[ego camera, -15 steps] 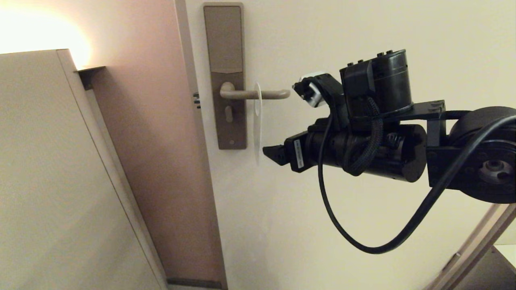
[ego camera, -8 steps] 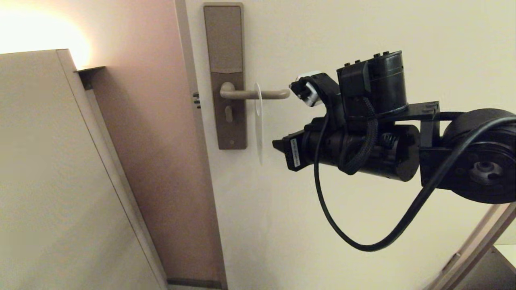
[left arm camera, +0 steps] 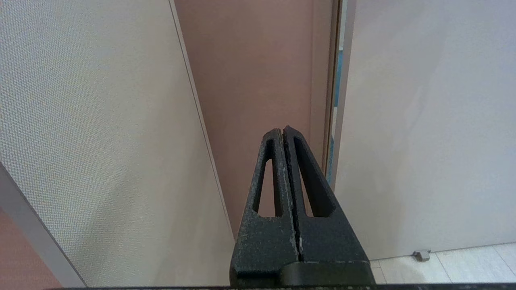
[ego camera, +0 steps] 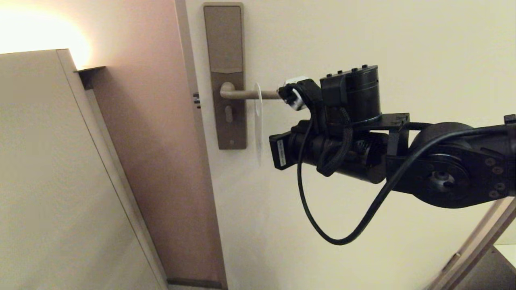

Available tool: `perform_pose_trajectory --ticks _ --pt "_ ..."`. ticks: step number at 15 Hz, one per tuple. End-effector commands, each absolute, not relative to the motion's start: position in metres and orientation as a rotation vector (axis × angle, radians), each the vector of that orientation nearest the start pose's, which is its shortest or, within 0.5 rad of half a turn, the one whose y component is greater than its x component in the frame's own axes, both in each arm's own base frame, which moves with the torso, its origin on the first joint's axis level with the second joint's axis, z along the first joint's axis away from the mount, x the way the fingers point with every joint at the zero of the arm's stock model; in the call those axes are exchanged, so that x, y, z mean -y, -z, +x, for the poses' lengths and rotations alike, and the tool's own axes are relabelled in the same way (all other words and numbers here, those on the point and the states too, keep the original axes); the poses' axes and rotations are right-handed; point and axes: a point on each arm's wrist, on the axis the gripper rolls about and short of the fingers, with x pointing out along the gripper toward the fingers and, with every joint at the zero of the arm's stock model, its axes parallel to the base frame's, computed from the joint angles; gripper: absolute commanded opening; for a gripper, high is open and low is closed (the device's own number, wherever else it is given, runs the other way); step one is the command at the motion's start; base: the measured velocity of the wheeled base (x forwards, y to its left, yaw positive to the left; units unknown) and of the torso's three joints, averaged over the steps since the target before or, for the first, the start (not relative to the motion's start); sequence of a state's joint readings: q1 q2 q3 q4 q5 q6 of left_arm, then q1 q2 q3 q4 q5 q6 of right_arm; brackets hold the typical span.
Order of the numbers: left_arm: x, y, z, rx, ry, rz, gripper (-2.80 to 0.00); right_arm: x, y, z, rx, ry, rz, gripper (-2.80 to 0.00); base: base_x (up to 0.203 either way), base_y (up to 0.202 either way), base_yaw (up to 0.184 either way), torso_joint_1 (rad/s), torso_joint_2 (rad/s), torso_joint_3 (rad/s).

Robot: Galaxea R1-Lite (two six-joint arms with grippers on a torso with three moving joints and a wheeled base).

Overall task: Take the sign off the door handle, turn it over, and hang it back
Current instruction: Hang the sign back with the other side facing out

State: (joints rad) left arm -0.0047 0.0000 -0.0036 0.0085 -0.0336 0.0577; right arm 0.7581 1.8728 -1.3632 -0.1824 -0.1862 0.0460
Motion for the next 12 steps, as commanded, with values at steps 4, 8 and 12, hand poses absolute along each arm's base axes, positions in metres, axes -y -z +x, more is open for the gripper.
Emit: perform_pose_trajectory --ticks 4,8,12 --pt "0.001 -0.075 -0.023 -0.007 0.039 0.058 -2.80 -0.275 -0.221 0.289 -0.283 -0.579 -0.110 -2.80 0.000 0.000 0.000 0.000 0.00 0.000" --pt "0.001 -0.075 -0.023 -0.006 0.039 0.058 -2.80 -0.297 -0.221 0.295 -0.224 -0.610 -0.083 -2.80 0.000 0.000 0.000 0.000 0.00 0.000" --pt "0.001 -0.076 -0.023 -0.003 0.038 0.058 -2.80 -0.306 -0.219 0.300 -0.204 -0.617 -0.073 -2.80 0.000 0.000 0.000 0.000 0.00 0.000"
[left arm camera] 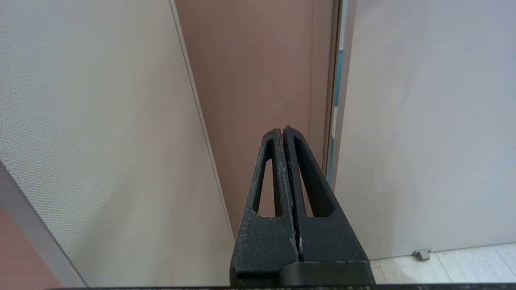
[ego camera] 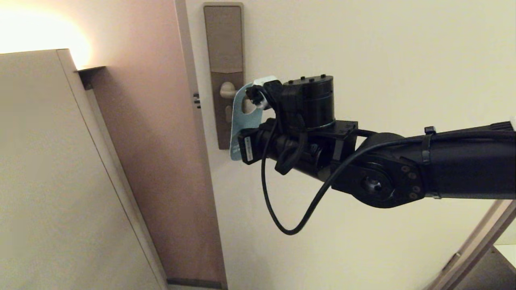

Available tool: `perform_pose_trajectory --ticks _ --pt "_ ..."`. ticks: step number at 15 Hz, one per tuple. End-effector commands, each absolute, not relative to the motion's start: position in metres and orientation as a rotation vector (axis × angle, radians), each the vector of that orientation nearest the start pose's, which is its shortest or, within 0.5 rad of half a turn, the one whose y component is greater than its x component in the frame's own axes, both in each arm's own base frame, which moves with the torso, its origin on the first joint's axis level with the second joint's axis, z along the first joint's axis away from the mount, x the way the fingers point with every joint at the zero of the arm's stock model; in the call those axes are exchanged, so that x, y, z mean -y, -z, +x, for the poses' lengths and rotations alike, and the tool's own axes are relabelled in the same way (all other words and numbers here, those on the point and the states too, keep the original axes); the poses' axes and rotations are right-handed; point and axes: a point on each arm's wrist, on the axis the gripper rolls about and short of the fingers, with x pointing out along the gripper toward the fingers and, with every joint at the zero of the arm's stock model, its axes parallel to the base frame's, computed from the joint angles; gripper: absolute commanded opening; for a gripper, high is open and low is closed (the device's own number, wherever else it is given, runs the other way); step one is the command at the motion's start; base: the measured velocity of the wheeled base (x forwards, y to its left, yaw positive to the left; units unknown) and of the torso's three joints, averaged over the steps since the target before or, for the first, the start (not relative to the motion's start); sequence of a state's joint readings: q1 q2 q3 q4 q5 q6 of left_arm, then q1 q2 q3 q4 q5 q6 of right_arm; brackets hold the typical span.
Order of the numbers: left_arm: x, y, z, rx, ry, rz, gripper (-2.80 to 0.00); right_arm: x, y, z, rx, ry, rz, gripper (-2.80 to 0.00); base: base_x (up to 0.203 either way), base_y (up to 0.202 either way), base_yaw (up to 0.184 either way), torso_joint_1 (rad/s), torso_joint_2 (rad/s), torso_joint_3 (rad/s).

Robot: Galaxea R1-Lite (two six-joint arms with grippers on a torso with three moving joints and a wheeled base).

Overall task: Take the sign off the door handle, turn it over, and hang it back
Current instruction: Hang the sign back with the other side facing out

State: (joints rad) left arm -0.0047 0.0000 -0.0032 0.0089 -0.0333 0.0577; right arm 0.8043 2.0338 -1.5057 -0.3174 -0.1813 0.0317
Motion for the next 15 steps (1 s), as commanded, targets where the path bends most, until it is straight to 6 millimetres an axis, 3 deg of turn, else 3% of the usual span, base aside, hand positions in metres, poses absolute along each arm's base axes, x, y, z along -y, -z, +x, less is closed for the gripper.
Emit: perform_pose_trajectory --ticks 1,8,15 --pt "0.001 -0.076 -0.023 -0.005 0.039 0.058 -2.80 -0.309 -0.218 0.303 -0.200 -0.617 -0.072 -2.80 0.000 0.000 0.000 0.000 0.00 0.000" --pt "0.001 -0.075 -0.023 -0.005 0.039 0.058 -2.80 -0.337 -0.210 0.320 -0.115 -0.625 -0.060 -2.80 0.000 0.000 0.000 0.000 0.00 0.000" --pt "0.001 -0.075 -0.023 -0.007 0.039 0.058 -2.80 -0.341 -0.199 0.323 -0.114 -0.599 -0.067 -2.80 0.000 0.000 0.000 0.000 0.00 0.000"
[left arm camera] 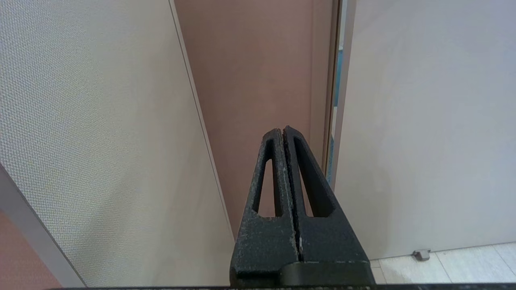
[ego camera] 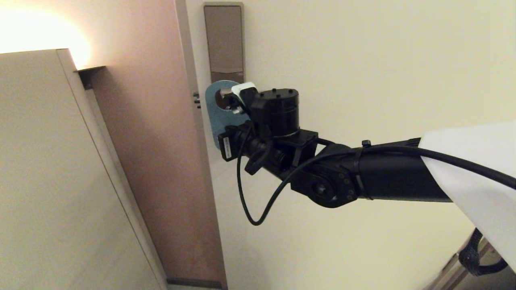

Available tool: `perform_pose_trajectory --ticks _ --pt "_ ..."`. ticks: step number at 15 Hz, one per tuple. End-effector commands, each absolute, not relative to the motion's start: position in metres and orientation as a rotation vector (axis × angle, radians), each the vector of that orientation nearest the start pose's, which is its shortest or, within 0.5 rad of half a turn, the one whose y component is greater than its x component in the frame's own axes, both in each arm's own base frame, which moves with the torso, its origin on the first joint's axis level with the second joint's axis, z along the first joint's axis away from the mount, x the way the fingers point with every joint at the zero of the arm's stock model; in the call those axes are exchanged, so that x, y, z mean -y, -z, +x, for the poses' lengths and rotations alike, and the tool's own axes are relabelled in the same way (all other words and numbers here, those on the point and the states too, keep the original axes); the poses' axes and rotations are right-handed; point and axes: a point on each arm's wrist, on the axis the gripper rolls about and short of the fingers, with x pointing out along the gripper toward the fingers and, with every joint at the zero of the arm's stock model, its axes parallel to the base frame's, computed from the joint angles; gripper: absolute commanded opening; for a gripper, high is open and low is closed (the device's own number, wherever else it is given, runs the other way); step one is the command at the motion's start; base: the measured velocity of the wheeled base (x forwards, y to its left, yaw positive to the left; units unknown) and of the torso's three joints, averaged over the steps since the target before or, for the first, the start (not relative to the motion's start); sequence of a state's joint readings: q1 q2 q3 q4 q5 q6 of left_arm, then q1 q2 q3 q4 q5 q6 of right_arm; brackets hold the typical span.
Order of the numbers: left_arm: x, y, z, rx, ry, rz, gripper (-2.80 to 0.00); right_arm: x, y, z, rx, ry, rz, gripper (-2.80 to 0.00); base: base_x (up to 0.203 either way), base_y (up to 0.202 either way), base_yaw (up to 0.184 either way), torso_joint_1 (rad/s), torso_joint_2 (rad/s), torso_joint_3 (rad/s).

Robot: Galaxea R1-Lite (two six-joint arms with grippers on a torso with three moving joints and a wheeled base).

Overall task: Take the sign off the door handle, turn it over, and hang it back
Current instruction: Hang the sign back with the other side facing out, then take down the sign

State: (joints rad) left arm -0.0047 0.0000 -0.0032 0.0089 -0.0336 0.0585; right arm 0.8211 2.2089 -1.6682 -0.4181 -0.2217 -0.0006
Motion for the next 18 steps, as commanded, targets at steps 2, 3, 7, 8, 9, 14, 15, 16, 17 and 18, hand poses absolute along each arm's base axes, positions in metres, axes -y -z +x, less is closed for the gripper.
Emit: perform_pose_trajectory --ticks 2,3,7,8,9,14,15,16,17,18 --pt "0.001 -0.076 -0.023 -0.005 0.039 0.058 -2.80 -0.341 -0.195 0.324 -0.118 -0.585 -0.074 -2.80 0.000 0.000 0.000 0.000 0.00 0.000" --pt "0.001 -0.075 -0.023 -0.006 0.039 0.058 -2.80 -0.342 -0.196 0.323 -0.116 -0.587 -0.072 -2.80 0.000 0.000 0.000 0.000 0.00 0.000" --pt "0.001 -0.076 -0.023 -0.005 0.039 0.058 -2.80 -0.337 -0.204 0.318 -0.107 -0.578 -0.073 -2.80 0.000 0.000 0.000 0.000 0.00 0.000" --pt "0.001 -0.076 -0.023 -0.005 0.039 0.058 -2.80 -0.334 -0.205 0.315 -0.114 -0.570 -0.079 -2.80 0.000 0.000 0.000 0.000 0.00 0.000" --pt "0.001 -0.076 -0.023 -0.005 0.039 0.058 -2.80 -0.330 -0.205 0.311 -0.125 -0.567 -0.086 -2.80 0.000 0.000 0.000 0.000 0.00 0.000" --pt "0.001 -0.075 -0.023 -0.007 0.039 0.058 -2.80 -0.285 -0.223 0.288 -0.146 -0.535 -0.123 -2.80 0.000 0.000 0.000 0.000 0.00 0.000" --pt "0.001 -0.075 -0.023 -0.005 0.039 0.058 -2.80 -0.272 -0.228 0.283 -0.154 -0.522 -0.139 -2.80 0.000 0.000 0.000 0.000 0.00 0.000" --pt "0.001 -0.076 -0.023 -0.006 0.039 0.058 -2.80 -0.255 -0.232 0.277 -0.166 -0.502 -0.151 -2.80 0.000 0.000 0.000 0.000 0.00 0.000" --pt "0.001 -0.076 -0.023 -0.006 0.039 0.058 -2.80 -0.236 -0.235 0.273 -0.181 -0.474 -0.159 -2.80 0.000 0.000 0.000 0.000 0.00 0.000" --pt "0.001 -0.076 -0.023 -0.005 0.039 0.058 -2.80 -0.217 -0.238 0.270 -0.197 -0.440 -0.164 -2.80 0.000 0.000 0.000 0.000 0.00 0.000"
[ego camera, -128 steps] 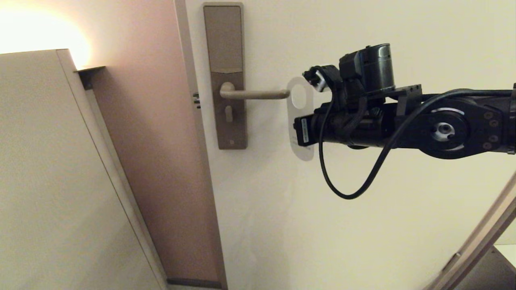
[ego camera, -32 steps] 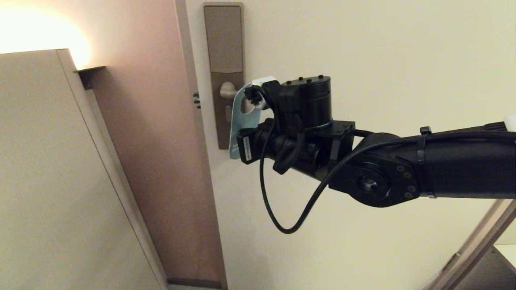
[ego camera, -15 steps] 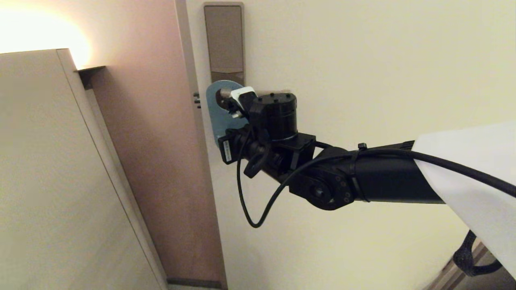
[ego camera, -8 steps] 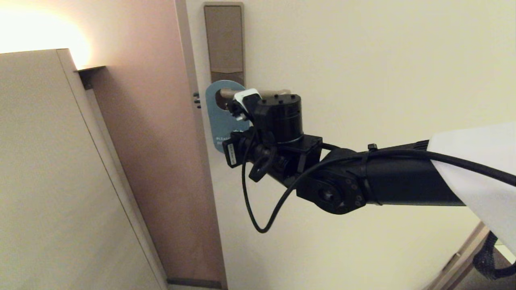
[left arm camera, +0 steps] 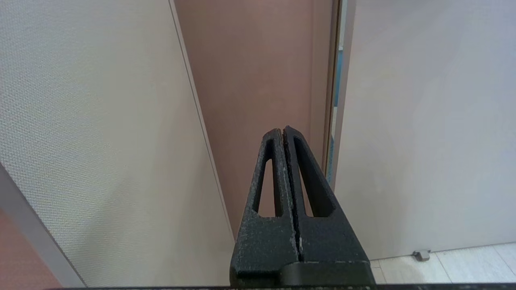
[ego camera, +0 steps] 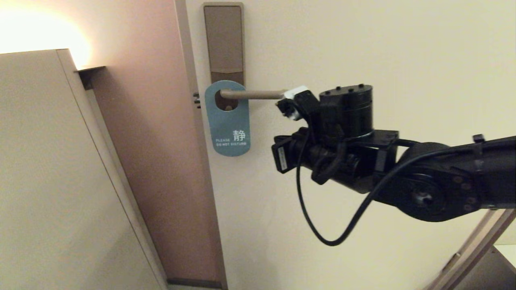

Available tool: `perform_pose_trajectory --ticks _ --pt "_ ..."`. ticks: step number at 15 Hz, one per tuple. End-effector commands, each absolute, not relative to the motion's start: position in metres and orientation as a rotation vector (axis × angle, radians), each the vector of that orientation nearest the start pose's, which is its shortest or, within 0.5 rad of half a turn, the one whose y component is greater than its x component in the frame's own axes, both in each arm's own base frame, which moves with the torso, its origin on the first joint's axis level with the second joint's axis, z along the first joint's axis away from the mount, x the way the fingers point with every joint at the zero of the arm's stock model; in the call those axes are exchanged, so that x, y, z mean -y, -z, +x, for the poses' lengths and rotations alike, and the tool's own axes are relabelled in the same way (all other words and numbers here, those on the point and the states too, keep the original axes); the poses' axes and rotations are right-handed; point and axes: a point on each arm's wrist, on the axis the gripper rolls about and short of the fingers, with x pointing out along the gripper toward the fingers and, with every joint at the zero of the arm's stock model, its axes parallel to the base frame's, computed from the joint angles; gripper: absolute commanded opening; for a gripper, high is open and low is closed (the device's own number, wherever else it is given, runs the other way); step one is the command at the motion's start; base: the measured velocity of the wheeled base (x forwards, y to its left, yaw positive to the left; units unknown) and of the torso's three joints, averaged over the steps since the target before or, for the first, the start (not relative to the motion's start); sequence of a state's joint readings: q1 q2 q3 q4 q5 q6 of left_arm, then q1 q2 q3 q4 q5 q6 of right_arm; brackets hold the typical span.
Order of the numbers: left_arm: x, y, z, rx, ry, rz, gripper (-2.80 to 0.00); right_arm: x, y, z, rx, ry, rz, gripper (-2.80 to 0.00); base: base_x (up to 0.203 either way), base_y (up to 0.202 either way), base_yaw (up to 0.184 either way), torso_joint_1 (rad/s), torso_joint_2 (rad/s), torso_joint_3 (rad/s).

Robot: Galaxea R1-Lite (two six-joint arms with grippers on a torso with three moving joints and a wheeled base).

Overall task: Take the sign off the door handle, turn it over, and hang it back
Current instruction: Take down the sign

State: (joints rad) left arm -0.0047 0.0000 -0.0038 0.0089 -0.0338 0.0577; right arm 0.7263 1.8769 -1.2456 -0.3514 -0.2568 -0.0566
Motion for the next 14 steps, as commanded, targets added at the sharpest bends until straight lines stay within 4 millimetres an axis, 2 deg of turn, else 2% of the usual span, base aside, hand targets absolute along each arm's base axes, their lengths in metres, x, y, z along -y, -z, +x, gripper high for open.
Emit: perform_pose_trajectory --ticks 1,5,7,10,14 --pt "0.001 -0.076 -0.023 -0.005 0.039 0.058 -2.80 -0.195 -0.240 0.265 -0.217 -0.399 -0.169 -2.80 0.000 0.000 0.000 0.000 0.00 0.000" --pt "0.001 -0.075 -0.023 -0.007 0.039 0.058 -2.80 -0.093 -0.225 0.252 -0.345 -0.147 -0.166 -2.80 0.000 0.000 0.000 0.000 0.00 0.000" --pt "0.001 -0.075 -0.023 -0.006 0.039 0.058 -2.80 -0.049 -0.213 0.233 -0.393 -0.046 -0.139 -2.80 0.000 0.000 0.000 0.000 0.00 0.000" --pt "0.001 -0.076 -0.023 -0.005 0.039 0.058 -2.80 -0.016 -0.195 0.193 -0.432 0.010 -0.101 -2.80 0.000 0.000 0.000 0.000 0.00 0.000" --pt "0.001 -0.075 -0.023 -0.007 0.039 0.058 -2.80 -0.003 -0.191 0.156 -0.393 0.019 -0.067 -2.80 0.000 0.000 0.000 0.000 0.00 0.000"
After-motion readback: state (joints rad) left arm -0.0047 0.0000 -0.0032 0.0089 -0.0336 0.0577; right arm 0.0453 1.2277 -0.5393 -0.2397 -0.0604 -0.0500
